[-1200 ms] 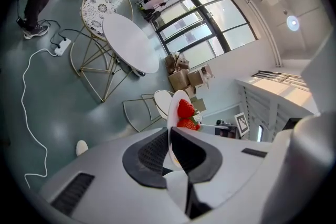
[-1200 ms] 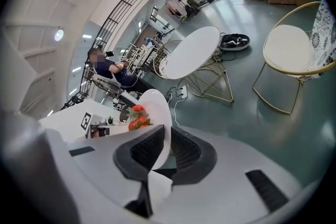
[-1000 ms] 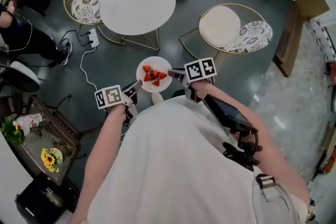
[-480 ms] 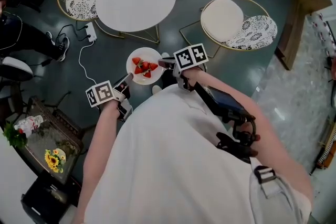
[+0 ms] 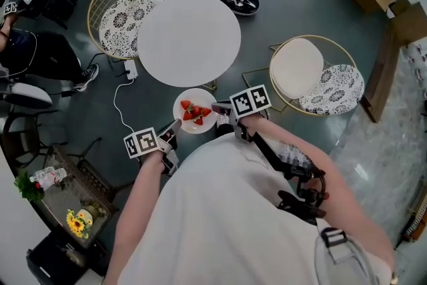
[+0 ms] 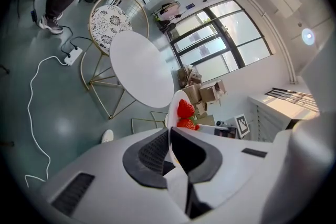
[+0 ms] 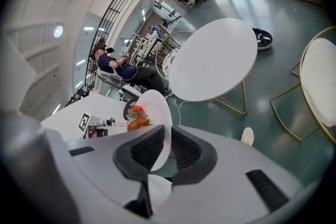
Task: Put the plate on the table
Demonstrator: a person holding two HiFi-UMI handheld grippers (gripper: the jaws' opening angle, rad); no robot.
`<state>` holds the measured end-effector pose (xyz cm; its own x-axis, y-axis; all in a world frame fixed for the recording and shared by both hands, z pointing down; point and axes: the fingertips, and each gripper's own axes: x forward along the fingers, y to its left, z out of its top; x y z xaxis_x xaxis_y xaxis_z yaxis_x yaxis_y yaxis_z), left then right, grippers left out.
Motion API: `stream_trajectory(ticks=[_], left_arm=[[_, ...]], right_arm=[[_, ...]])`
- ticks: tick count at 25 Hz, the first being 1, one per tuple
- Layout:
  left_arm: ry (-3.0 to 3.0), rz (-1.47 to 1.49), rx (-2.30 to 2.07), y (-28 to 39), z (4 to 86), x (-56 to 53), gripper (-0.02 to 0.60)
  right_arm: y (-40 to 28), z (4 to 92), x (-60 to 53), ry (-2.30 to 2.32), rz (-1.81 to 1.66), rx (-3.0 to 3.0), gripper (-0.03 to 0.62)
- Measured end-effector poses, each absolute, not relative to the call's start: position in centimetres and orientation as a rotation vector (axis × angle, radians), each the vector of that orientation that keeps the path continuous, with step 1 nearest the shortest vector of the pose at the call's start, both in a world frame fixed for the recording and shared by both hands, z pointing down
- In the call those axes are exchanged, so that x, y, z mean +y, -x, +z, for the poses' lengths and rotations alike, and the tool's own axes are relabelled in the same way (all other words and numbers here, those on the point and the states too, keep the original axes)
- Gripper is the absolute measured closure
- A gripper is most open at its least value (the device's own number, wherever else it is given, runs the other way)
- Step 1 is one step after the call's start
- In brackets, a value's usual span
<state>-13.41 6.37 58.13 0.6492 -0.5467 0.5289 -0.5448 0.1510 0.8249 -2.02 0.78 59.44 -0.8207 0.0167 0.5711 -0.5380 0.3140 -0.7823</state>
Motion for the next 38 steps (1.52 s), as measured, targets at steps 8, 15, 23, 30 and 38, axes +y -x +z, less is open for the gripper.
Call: stream_trajectory(ticks=[8, 15, 23, 30, 38], left_arm=[[-1.464, 0.030, -1.011, 12.1, 58.5, -0.5, 0.569], [-1.441, 0.026, -1.031, 12.5, 59.3, -4.0, 0.569], [-1.414, 0.006, -1.031, 13.3, 59.5, -6.5, 0.569], [-1.399, 0.048, -1.007, 13.6, 61.6, -8.6, 0.569], [-1.404, 0.114, -0.966, 14.7, 63.5, -13.4, 0.569]], right_arm=[[0.9, 60.0, -6.3, -0.410, 1.509, -2.099, 0.571], [1.4, 60.7, -10.0, -0.362, 1.488, -2.094, 0.571], [2.2, 61.1, -12.7, -0.333, 1.499, -2.071, 0.571], [2.3, 63.1, -14.3, -0.398, 1.523, -2.030, 0.571], [3.0, 64.9, -18.4, -0.467, 1.531, -1.989, 0.569]])
